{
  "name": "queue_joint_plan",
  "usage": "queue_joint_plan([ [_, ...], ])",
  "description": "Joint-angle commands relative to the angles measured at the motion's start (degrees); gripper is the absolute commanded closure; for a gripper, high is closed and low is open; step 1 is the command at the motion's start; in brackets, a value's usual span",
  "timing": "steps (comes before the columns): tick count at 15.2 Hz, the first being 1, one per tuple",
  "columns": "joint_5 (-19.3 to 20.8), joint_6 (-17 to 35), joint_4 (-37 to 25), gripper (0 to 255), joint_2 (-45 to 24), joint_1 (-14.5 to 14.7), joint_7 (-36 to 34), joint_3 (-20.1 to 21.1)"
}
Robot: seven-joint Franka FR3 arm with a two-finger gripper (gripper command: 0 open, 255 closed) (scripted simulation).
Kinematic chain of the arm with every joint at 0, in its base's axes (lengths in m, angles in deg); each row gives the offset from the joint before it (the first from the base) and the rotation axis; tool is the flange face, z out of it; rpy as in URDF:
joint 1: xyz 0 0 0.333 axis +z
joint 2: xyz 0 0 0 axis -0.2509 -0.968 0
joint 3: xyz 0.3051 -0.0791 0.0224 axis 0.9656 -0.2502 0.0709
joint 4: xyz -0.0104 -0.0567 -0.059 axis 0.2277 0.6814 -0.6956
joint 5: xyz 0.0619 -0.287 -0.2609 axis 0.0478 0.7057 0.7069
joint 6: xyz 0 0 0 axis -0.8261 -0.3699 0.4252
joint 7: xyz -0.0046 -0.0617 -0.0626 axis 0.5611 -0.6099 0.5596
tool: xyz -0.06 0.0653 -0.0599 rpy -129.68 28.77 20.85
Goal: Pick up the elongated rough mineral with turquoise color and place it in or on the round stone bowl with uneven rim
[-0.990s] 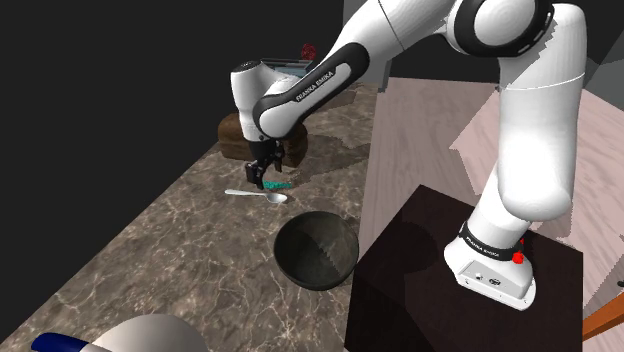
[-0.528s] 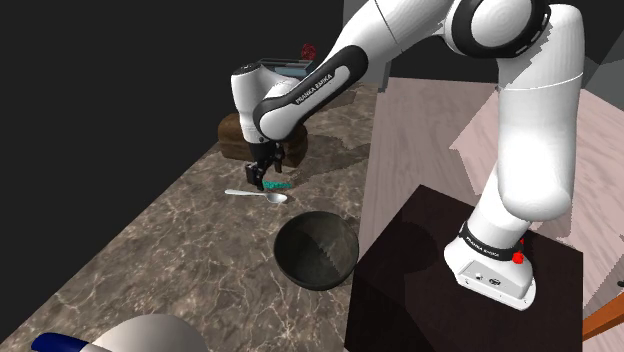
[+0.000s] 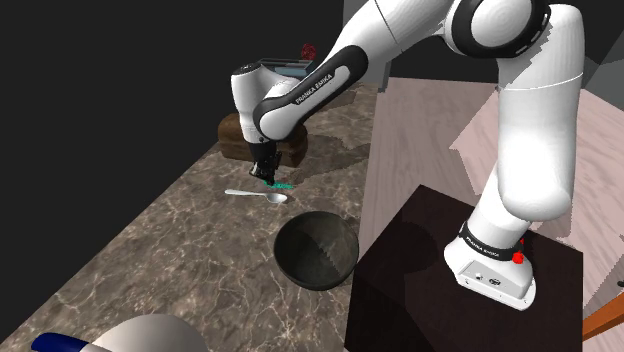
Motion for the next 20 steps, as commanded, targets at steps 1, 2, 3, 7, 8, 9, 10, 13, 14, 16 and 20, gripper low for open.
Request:
queue_joint_plan([
  [1,0.0,0.0,0.0,255,0.0,0.0,0.0,0.0],
  [2,0.0,0.0,0.0,255,0.0,0.0,0.0,0.0],
  [3,0.0,0.0,0.0,255,0.0,0.0,0.0,0.0],
  [7,-3.4,-3.6,-6.6,0,-1.6,0.7,-13.2,-2.3],
  [8,-3.7,-3.9,-7.2,0,-1.7,0.7,-14.4,-2.6],
  [9,-3.6,-3.2,-6.9,0,-2.1,0.8,-14.5,-2.6],
  [10,-3.5,-2.6,-6.6,0,-2.4,0.8,-14.5,-2.7],
  [13,-3.1,-0.8,-5.9,0,-3.6,0.9,-14.8,-2.9],
  [14,-3.0,-0.2,-5.6,0,-4.0,0.9,-14.9,-3.0],
  [16,-2.8,0.8,-5.3,0,-4.6,1.0,-15.0,-3.1],
  [20,-2.8,0.8,-5.3,0,-4.6,1.0,-15.0,-3.1],
])
